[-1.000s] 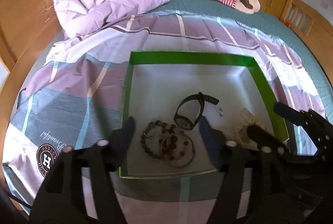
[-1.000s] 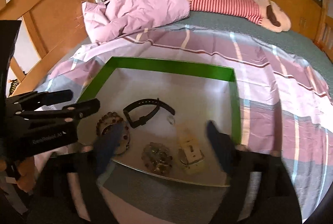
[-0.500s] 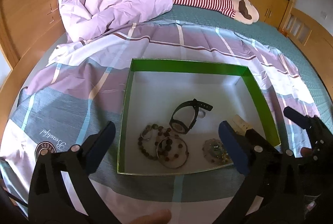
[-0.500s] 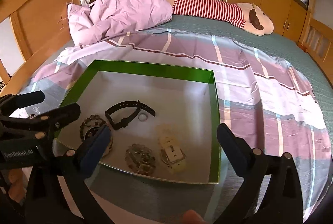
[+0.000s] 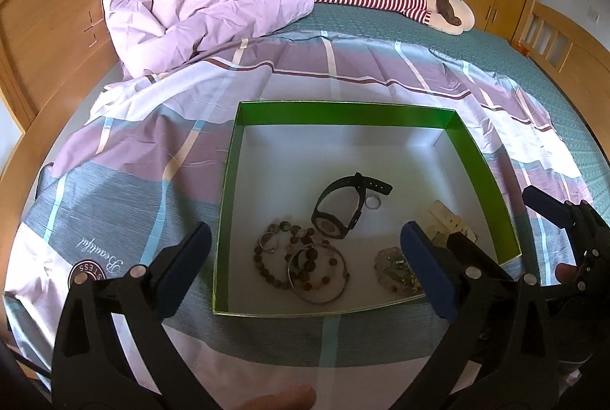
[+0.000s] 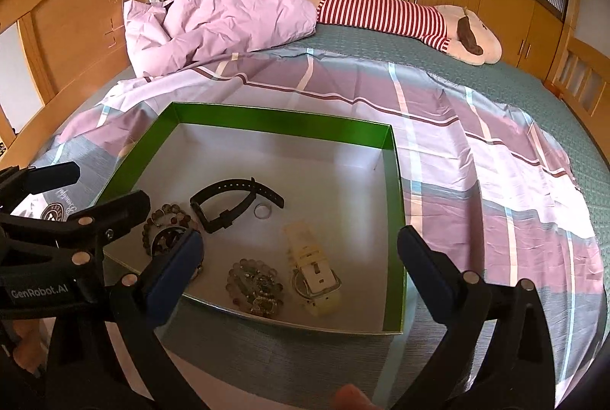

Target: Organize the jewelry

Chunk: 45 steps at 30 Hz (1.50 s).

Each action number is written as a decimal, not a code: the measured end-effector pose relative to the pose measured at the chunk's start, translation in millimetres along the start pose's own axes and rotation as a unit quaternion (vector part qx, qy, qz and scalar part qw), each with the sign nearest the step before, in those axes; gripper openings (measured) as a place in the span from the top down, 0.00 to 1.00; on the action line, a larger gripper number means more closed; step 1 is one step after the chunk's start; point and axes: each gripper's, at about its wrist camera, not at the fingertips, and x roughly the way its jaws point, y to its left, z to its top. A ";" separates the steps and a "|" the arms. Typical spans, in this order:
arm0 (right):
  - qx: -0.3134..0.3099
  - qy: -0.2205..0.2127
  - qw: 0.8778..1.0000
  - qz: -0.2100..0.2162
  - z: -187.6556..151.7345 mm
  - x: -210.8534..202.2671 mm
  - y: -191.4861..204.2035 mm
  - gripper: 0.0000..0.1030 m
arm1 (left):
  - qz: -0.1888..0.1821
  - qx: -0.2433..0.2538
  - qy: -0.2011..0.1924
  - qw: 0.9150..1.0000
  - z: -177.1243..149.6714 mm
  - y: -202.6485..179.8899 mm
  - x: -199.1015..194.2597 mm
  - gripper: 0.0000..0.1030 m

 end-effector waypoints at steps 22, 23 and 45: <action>-0.006 0.006 1.000 -0.005 -4.0 5.4 4.5 0.03 | 0.000 0.010 0.010 1.000 -2.9 -2.9 3.4 0.04; -0.007 0.006 1.000 -0.005 -4.1 5.6 4.4 0.03 | 0.001 0.011 0.010 1.000 -3.0 -3.1 3.4 0.04; -0.012 0.009 1.000 -0.006 -7.6 9.0 4.7 0.03 | -0.003 0.010 0.019 1.000 -4.9 -2.9 7.5 0.04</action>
